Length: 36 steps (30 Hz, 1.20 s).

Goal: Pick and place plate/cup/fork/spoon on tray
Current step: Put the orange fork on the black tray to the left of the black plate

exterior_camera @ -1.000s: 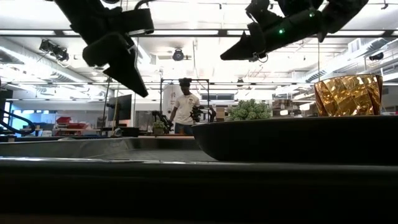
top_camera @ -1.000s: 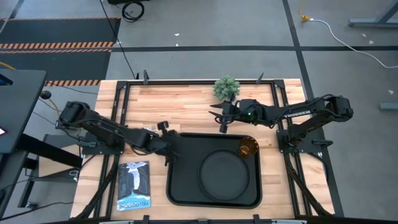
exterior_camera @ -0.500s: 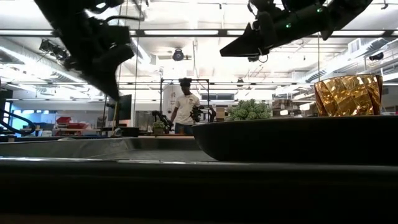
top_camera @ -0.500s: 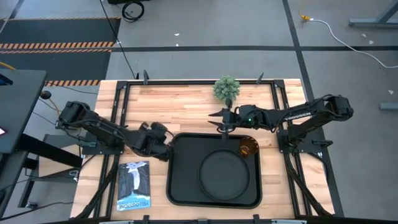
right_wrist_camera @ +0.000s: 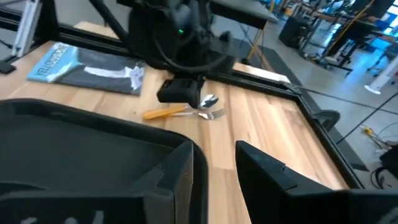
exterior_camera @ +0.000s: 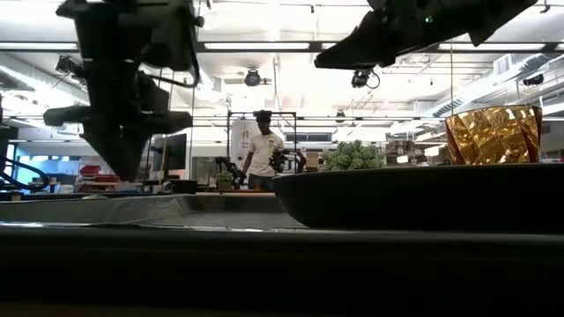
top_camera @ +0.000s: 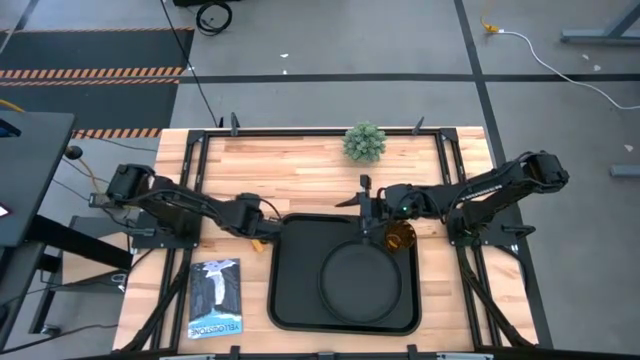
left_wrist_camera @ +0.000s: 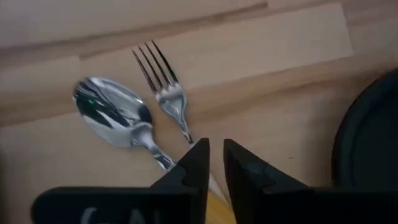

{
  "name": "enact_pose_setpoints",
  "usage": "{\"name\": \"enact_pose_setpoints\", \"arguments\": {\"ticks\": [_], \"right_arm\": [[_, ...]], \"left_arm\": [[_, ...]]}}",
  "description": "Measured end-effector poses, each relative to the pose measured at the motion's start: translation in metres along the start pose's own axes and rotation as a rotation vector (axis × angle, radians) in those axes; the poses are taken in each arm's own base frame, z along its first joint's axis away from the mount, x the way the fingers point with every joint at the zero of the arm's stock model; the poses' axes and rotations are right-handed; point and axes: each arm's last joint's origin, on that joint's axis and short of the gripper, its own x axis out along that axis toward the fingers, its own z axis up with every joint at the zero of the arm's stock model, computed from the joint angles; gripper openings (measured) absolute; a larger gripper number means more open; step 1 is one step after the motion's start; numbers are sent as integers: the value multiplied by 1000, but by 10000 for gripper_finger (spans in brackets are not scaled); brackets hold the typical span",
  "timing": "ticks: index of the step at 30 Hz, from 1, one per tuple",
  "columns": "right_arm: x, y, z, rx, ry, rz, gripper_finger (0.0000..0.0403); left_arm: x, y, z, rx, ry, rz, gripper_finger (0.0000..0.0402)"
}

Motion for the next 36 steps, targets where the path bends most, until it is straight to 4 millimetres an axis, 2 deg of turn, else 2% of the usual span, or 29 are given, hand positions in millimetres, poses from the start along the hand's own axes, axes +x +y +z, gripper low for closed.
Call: {"name": "enact_pose_setpoints", "arguments": {"ticks": [5, 9, 31, 36], "right_arm": [[-1, 4, 0, -5, 2, 14, 128], [-1, 5, 1, -5, -3, 15, 128], [-1, 5, 3, 2, -19, 15, 128], [-1, 5, 3, 2, -20, 15, 128]], "left_arm": [[16, -5, 2, -23, 63, 52, 94], [24, -2, 5, -21, 79, 118, 106], [41, -8, 5, 21, 125, 149, 84], [41, -10, 5, 67, 136, 128, 60]]}}
